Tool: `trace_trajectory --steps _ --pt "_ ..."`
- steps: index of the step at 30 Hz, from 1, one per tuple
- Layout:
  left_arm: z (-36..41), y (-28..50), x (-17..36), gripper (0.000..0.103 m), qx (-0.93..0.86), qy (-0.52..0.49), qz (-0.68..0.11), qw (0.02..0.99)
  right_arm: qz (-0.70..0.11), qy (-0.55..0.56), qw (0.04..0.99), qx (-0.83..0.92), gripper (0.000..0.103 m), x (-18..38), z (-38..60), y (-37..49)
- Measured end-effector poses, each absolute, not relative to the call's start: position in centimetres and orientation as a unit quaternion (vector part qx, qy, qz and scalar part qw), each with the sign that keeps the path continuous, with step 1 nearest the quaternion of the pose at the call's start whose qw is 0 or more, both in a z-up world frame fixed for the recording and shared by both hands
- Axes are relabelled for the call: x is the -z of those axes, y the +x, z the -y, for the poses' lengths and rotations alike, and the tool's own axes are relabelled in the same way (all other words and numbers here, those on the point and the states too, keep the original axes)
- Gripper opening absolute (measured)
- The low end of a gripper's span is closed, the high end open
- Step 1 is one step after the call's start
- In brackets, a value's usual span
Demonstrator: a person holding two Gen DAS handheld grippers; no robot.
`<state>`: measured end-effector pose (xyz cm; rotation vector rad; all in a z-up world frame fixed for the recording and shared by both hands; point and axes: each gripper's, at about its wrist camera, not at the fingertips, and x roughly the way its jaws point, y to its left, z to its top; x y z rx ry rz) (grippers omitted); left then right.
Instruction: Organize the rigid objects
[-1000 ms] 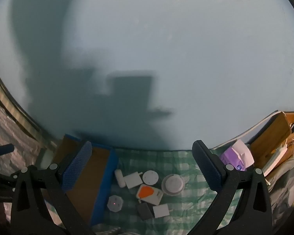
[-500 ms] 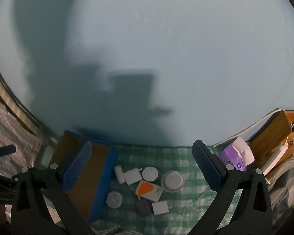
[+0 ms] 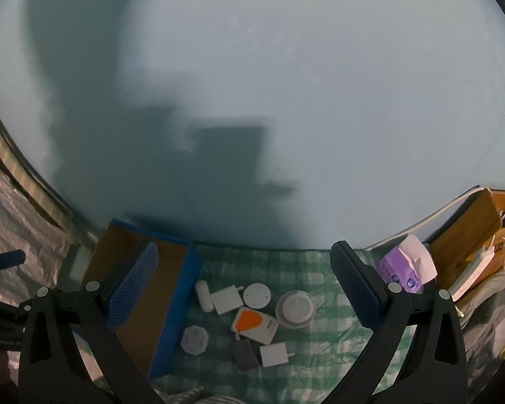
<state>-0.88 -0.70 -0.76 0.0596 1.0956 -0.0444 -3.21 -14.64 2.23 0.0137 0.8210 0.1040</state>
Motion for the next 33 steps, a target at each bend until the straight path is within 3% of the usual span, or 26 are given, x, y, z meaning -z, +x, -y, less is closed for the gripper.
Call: trace_trajectory --steps 33 --pt "-0.4 -2.0 1.3 0.102 0.015 0.029 -0.524 0.851 -0.411 0.006 0.909 -0.065 0.101 -1.9 14.4 -2.7"
